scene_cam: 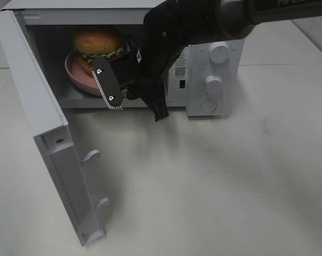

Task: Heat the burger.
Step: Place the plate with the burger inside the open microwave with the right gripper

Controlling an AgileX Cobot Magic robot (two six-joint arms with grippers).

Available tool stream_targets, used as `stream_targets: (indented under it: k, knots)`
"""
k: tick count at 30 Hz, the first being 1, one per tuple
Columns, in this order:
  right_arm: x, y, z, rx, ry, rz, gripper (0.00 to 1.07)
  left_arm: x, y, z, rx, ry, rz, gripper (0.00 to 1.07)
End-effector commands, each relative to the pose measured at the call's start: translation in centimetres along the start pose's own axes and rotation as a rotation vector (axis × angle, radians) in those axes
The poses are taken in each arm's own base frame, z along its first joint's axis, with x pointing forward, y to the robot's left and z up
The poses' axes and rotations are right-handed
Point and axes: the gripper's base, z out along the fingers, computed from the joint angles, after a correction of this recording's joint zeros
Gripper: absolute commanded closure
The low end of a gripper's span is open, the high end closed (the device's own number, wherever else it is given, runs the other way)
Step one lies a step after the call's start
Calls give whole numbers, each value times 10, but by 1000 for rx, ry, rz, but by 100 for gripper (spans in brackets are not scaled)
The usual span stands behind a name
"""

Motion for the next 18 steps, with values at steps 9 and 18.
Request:
stream_targets:
  k: [9, 18]
  knots:
    - [-1, -31, 13, 94, 35, 27, 107, 1, 0, -3, 5, -35, 0, 6]
    - [-1, -43, 30, 109, 72, 87, 107, 1, 0, -3, 5, -35, 0, 6]
